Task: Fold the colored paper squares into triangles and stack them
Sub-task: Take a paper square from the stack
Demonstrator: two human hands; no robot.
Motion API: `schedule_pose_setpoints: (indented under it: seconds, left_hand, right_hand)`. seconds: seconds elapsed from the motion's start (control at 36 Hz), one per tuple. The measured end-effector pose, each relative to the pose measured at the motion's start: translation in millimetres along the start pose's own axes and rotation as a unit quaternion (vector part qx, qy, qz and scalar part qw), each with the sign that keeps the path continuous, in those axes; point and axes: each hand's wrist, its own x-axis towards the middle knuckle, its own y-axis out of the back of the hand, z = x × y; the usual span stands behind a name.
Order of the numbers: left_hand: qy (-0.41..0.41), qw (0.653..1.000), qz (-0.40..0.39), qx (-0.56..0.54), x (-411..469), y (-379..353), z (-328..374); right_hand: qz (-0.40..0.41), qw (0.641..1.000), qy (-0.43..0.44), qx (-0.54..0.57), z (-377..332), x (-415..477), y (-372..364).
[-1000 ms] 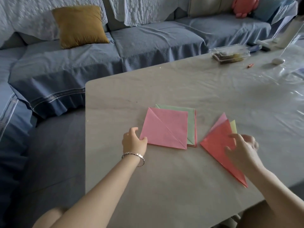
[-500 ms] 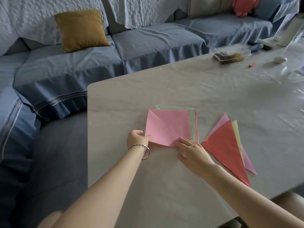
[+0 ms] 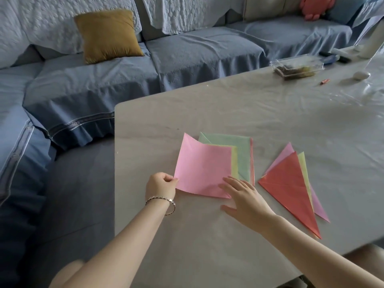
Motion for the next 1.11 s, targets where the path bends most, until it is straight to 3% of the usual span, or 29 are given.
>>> schedule_pose_setpoints:
  seconds: [0.14, 0.25, 0.44, 0.61, 0.86, 0.94, 1.11]
  left_hand:
    - [0.03, 0.993, -0.011, -0.11, -4.8, 17.0, 0.3]
    - [0.092, 0.966, -0.084, -0.227, -8.0, 30.4, 2.6]
    - [0.129, 0.964, -0.188, -0.135, -5.7, 37.8, -22.1]
    - [0.029, 0.986, -0.156, 0.046, -1.6, 26.6, -37.5]
    - [-0.104, 0.992, -0.06, 0.041, -4.3, 9.5, -14.0]
    - [-0.157, 0.986, -0.039, 0.039, -8.8, 9.3, -11.6]
    - [-0.209, 0.976, -0.063, -0.004, -21.3, 19.1, -11.0]
  right_hand:
    - [-0.02, 0.999, 0.042, -0.003, -7.3, 1.5, -5.3]
    - [0.052, 0.995, 0.08, -0.007, -4.3, 1.5, -8.4]
    - [0.117, 0.985, 0.127, 0.027, 5.0, -7.3, -7.3]
    - [0.041, 0.986, 0.15, 0.06, 5.4, -13.4, -10.7]
    - [-0.007, 0.977, 0.125, 0.173, -13.1, -18.4, -5.3]
    - [0.027, 0.972, 0.088, 0.217, -14.2, -16.3, 1.6]
    - [0.188, 0.932, -0.036, 0.308, -20.6, -1.4, 29.0]
